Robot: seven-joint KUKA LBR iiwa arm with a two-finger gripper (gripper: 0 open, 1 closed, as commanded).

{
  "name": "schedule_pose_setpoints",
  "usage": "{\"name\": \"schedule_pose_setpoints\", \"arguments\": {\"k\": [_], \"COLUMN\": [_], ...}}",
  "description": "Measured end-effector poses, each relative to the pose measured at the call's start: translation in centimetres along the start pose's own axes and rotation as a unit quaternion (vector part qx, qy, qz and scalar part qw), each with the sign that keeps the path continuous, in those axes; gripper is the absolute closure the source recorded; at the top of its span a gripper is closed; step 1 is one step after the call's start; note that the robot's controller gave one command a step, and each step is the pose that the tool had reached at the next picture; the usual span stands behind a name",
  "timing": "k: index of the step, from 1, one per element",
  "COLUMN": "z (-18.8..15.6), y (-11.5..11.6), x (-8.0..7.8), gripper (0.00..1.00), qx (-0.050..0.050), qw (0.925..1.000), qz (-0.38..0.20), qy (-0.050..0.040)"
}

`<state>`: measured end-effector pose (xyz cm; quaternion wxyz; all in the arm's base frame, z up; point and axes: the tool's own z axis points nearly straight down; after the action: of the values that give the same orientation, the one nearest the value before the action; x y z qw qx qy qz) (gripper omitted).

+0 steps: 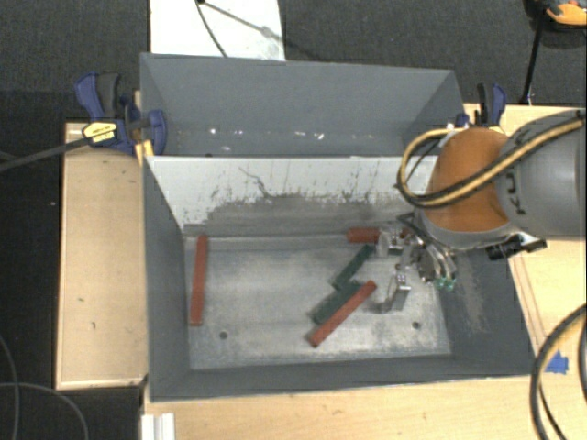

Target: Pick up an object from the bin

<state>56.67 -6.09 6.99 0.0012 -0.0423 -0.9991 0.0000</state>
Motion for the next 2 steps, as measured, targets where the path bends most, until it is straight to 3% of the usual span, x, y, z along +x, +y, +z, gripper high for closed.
{"name": "schedule_pose_setpoints", "arguments": {"k": [1,2], "z": [-0.1,-0.5], "y": [2.5,5.2], "x": [1.6,6.3], "gripper": [0.0,1.0], "qx": [0.002,0.0], "qw": [0.9971,0.996], "qz": [-0.076,-0.089], "qy": [-0.0031,-0.0115]}}
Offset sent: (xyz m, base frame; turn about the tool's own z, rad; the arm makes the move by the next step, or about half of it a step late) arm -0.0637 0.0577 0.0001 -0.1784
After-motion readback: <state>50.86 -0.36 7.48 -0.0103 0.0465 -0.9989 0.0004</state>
